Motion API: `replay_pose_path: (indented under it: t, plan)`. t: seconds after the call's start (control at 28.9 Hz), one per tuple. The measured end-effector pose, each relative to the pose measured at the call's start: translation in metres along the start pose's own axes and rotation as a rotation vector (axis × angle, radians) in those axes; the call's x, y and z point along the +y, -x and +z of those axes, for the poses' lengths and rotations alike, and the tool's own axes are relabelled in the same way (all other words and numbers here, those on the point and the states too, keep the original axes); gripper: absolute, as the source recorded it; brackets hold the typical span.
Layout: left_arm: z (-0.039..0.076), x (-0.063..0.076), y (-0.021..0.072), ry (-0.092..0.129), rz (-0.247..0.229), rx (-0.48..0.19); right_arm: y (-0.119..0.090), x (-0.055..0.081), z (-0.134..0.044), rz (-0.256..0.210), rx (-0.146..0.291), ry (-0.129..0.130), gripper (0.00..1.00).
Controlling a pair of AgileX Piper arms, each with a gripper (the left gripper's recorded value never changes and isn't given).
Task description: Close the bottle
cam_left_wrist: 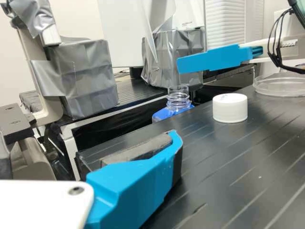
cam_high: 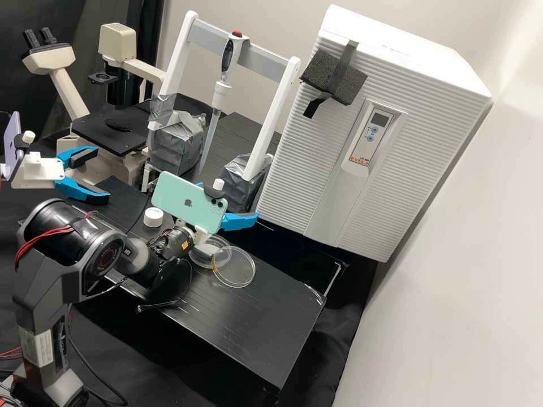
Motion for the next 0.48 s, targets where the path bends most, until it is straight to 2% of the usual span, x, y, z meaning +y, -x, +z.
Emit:
replay_pose_path:
  t: [0.42,0.48]
  plan:
    - [-0.0001,-0.0006,-0.0002,0.001,-0.001,0.000,0.0034,0.0017,-0.0016,0.004,0.004,0.000,1.00]
    - [-0.0003,-0.0021,-0.0007,0.004,0.000,-0.002,0.0093,0.0033,-0.0033,0.006,0.010,-0.012,1.00]
